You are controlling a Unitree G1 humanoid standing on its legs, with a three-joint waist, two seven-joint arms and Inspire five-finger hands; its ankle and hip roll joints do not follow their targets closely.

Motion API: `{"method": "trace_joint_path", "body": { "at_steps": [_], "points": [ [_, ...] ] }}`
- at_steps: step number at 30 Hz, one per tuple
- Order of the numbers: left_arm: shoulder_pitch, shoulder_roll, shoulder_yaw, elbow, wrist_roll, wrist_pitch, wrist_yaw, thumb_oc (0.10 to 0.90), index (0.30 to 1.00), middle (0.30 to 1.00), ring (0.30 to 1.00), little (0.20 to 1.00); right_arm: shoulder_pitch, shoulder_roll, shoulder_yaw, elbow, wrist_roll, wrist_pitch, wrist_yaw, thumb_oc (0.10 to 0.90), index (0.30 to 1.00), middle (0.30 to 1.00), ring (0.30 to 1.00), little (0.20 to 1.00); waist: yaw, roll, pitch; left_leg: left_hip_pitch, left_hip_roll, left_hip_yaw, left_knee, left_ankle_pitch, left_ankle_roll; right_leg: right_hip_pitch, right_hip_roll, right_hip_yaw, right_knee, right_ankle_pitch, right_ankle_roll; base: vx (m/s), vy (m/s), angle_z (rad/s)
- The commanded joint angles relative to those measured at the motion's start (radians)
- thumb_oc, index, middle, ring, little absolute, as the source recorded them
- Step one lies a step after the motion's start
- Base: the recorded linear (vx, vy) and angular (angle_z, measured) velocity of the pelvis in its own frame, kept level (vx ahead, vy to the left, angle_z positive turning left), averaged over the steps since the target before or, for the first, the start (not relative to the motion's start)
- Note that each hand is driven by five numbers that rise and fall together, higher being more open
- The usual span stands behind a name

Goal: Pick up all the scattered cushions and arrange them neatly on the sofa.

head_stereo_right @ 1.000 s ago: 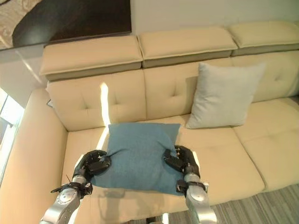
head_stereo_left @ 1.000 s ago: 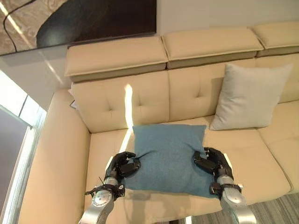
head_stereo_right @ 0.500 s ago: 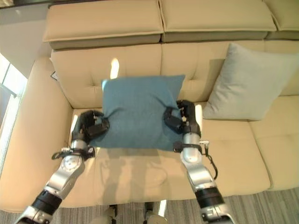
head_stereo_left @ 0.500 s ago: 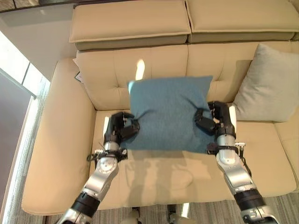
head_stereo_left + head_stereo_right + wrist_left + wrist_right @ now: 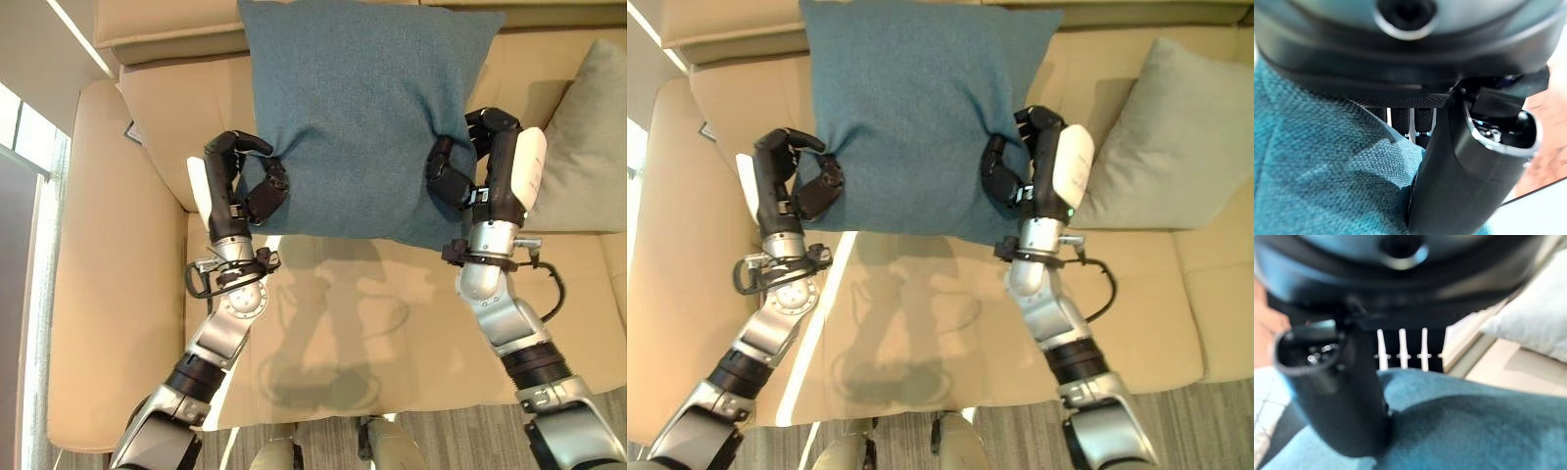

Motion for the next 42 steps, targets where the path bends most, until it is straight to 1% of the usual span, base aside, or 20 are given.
{"method": "trace_joint_path", "body": {
  "at_steps": [1,2,3,5,6,8,10,12,20,21,23,25,26,27,28,29,34,36,40,42],
  "points": [
    [-0.189,0.012,-0.038,0.042,-0.015,-0.136,0.009,0.4,0.3,0.3,0.3,0.3,-0.192,0.028,0.011,0.04,0.084,-0.077,-0.065,0.4,0.3,0.3,0.3,0.3,0.013,-0.062,-0.1,-0.062,0.016,0.034,-0.018,-0.04,-0.058,-0.024,0.001,-0.008,0.006,-0.077,0.122,-0.06,-0.02,-0.02],
    [-0.217,0.009,-0.053,0.113,-0.063,-0.125,-0.017,0.4,0.3,0.3,0.3,0.3,-0.244,0.017,0.028,0.147,0.172,-0.068,-0.036,0.4,0.3,0.3,0.3,0.3,0.017,-0.066,-0.088,-0.073,0.017,0.031,-0.018,-0.037,-0.062,-0.033,0.001,-0.011,0.006,-0.076,0.123,-0.04,-0.015,0.06],
    [-0.219,0.009,-0.052,0.114,-0.064,-0.126,-0.018,0.4,0.3,0.3,0.3,0.3,-0.248,0.017,0.029,0.149,0.173,-0.069,-0.036,0.433,0.349,0.349,0.349,0.349,0.016,-0.065,-0.088,-0.077,0.017,0.03,-0.018,-0.032,-0.062,-0.038,0.0,-0.011,0.006,-0.072,0.123,-0.06,-0.02,-0.06],
    [-0.236,0.027,-0.071,0.194,-0.116,-0.106,-0.09,0.8,0.9,0.9,0.9,0.9,-0.282,-0.001,0.049,0.254,0.279,-0.05,0.048,0.733,0.799,0.799,0.799,0.799,0.017,-0.071,-0.072,-0.09,0.021,0.022,-0.018,-0.025,-0.065,-0.05,0.001,-0.014,0.006,-0.066,0.125,-0.04,-0.018,-0.04],
    [-0.236,0.027,-0.071,0.194,-0.117,-0.106,-0.091,0.8,0.9,0.9,0.9,0.9,-0.283,-0.001,0.05,0.255,0.28,-0.051,0.049,0.8,0.9,0.9,0.9,0.9,0.017,-0.071,-0.071,-0.086,0.022,0.023,-0.018,-0.029,-0.066,-0.046,0.001,-0.014,0.006,-0.07,0.125,-0.01,-0.02,0.14],
    [-0.195,0.025,-0.072,0.204,-0.162,-0.103,-0.154,0.8,0.9,0.9,0.9,0.9,-0.251,0.009,0.045,0.265,0.32,-0.04,0.106,0.8,0.9,0.9,0.9,0.9,0.013,-0.076,-0.064,-0.088,0.023,0.022,-0.018,-0.026,-0.067,-0.05,0.006,-0.016,0.006,-0.07,0.124,0.0,-0.015,-0.01],
    [-0.173,0.021,-0.069,0.199,-0.168,-0.103,-0.169,0.8,0.9,0.9,0.9,0.9,-0.237,0.015,0.04,0.262,0.326,-0.043,0.118,0.8,0.9,0.9,0.9,0.9,0.013,-0.076,-0.065,-0.088,0.023,0.022,-0.018,-0.027,-0.068,-0.051,0.006,-0.015,0.006,-0.07,0.124,0.0,-0.007,-0.18],
    [-0.098,-0.002,-0.06,0.188,-0.201,-0.105,-0.218,0.8,0.9,0.9,0.9,0.9,-0.179,0.025,0.025,0.234,0.325,-0.046,0.153,0.8,0.9,0.9,0.9,0.9,0.009,-0.077,-0.07,-0.088,0.023,0.025,-0.018,-0.03,-0.069,-0.052,0.007,-0.014,0.006,-0.073,0.124,0.0,-0.01,0.2],
    [0.071,-0.012,-0.031,0.142,-0.226,-0.1,-0.306,0.8,0.9,0.9,0.9,0.9,0.026,0.062,-0.055,0.148,0.311,-0.066,0.197,0.8,0.9,0.9,0.9,0.9,0.002,-0.069,-0.084,-0.076,0.024,0.031,-0.018,-0.039,-0.065,-0.046,0.006,-0.01,0.006,-0.075,0.122,0.01,-0.003,0.05],
    [0.123,0.0,-0.004,0.13,-0.232,-0.097,-0.334,0.8,0.9,0.9,0.9,0.9,0.091,0.061,-0.082,0.123,0.301,-0.069,0.214,0.8,0.9,0.9,0.9,0.9,0.001,-0.066,-0.089,-0.073,0.024,0.035,-0.018,-0.042,-0.063,-0.044,0.005,-0.008,0.006,-0.076,0.121,0.01,-0.001,0.06],
    [0.147,0.008,0.01,0.122,-0.233,-0.096,-0.343,0.8,0.9,0.9,0.9,0.9,0.12,0.061,-0.096,0.111,0.3,-0.071,0.22,0.8,0.9,0.9,0.9,0.9,0.001,-0.065,-0.091,-0.072,0.024,0.036,-0.018,-0.043,-0.063,-0.044,0.005,-0.008,0.006,-0.077,0.121,0.0,0.0,0.0],
    [0.244,0.042,0.085,0.102,-0.249,-0.095,-0.37,0.8,0.9,0.9,0.9,0.9,0.218,0.051,-0.155,0.077,0.297,-0.078,0.237,0.8,0.9,0.9,0.9,0.9,0.003,-0.063,-0.101,-0.066,0.026,0.037,-0.018,-0.046,-0.06,-0.039,0.005,-0.007,0.006,-0.08,0.122,0.02,-0.025,-0.09],
    [0.244,0.042,0.085,0.102,-0.249,-0.095,-0.37,0.8,0.9,0.9,0.9,0.9,0.219,0.051,-0.155,0.077,0.297,-0.078,0.237,0.8,0.9,0.9,0.9,0.9,0.003,-0.063,-0.101,-0.066,0.026,0.037,-0.018,-0.046,-0.06,-0.039,0.005,-0.007,0.006,-0.08,0.122,0.02,-0.02,-0.08],
    [0.298,0.056,0.141,0.105,-0.27,-0.094,-0.382,0.8,0.9,0.9,0.9,0.9,0.281,0.048,-0.194,0.065,0.292,-0.074,0.25,0.8,0.9,0.9,0.9,0.9,0.004,-0.06,-0.106,-0.057,0.026,0.038,-0.018,-0.049,-0.06,-0.029,0.005,-0.008,0.006,-0.083,0.12,0.01,-0.013,-0.04],
    [0.299,0.056,0.141,0.104,-0.271,-0.094,-0.382,0.8,0.9,0.9,0.9,0.9,0.282,0.048,-0.195,0.064,0.292,-0.074,0.25,0.8,0.9,0.9,0.9,0.9,0.004,-0.06,-0.106,-0.056,0.026,0.038,-0.018,-0.049,-0.06,-0.029,0.005,-0.008,0.006,-0.083,0.12,0.0,0.0,0.0],
    [0.346,0.071,0.195,0.122,-0.29,-0.091,-0.395,0.8,0.9,0.9,0.9,0.9,0.338,0.051,-0.225,0.065,0.292,-0.072,0.268,0.8,0.9,0.9,0.9,0.9,0.005,-0.059,-0.108,-0.044,0.028,0.038,-0.018,-0.046,-0.059,-0.015,0.004,-0.01,0.006,-0.083,0.119,0.0,0.0,0.0],
    [0.456,0.091,0.294,0.171,-0.316,-0.076,-0.437,0.8,0.9,0.9,0.9,0.9,0.471,0.075,-0.284,0.075,0.303,-0.061,0.314,0.8,0.9,0.9,0.9,0.9,0.0,-0.059,-0.102,0.027,0.038,0.045,-0.018,-0.056,-0.06,0.062,0.004,-0.015,0.006,-0.1,0.117,0.04,-0.02,-0.01],
    [0.496,0.097,0.313,0.196,-0.313,-0.063,-0.469,0.8,0.9,0.9,0.9,0.9,0.513,0.078,-0.293,0.092,0.313,-0.057,0.349,0.8,0.9,0.9,0.9,0.9,-0.003,-0.059,-0.1,0.063,0.041,0.047,-0.018,-0.06,-0.06,0.098,0.005,-0.015,0.006,-0.11,0.116,0.07,-0.028,0.04],
    [0.577,0.138,0.302,0.262,-0.226,-0.03,-0.55,0.8,0.9,0.9,0.9,0.9,0.59,0.086,-0.297,0.125,0.341,-0.055,0.434,0.8,0.9,0.9,0.9,0.9,-0.014,-0.059,-0.094,0.147,0.043,0.063,-0.018,-0.076,-0.058,0.179,0.008,-0.018,0.006,-0.127,0.117,0.05,-0.015,0.04],
    [0.618,0.132,0.302,0.304,-0.208,-0.01,-0.582,0.8,0.9,0.9,0.9,0.9,0.627,0.107,-0.307,0.148,0.364,-0.054,0.465,0.8,0.9,0.9,0.9,0.9,-0.018,-0.057,-0.098,0.186,0.044,0.073,-0.018,-0.085,-0.057,0.214,0.007,-0.019,0.006,-0.134,0.118,0.03,-0.011,-0.1]
  ]
}}
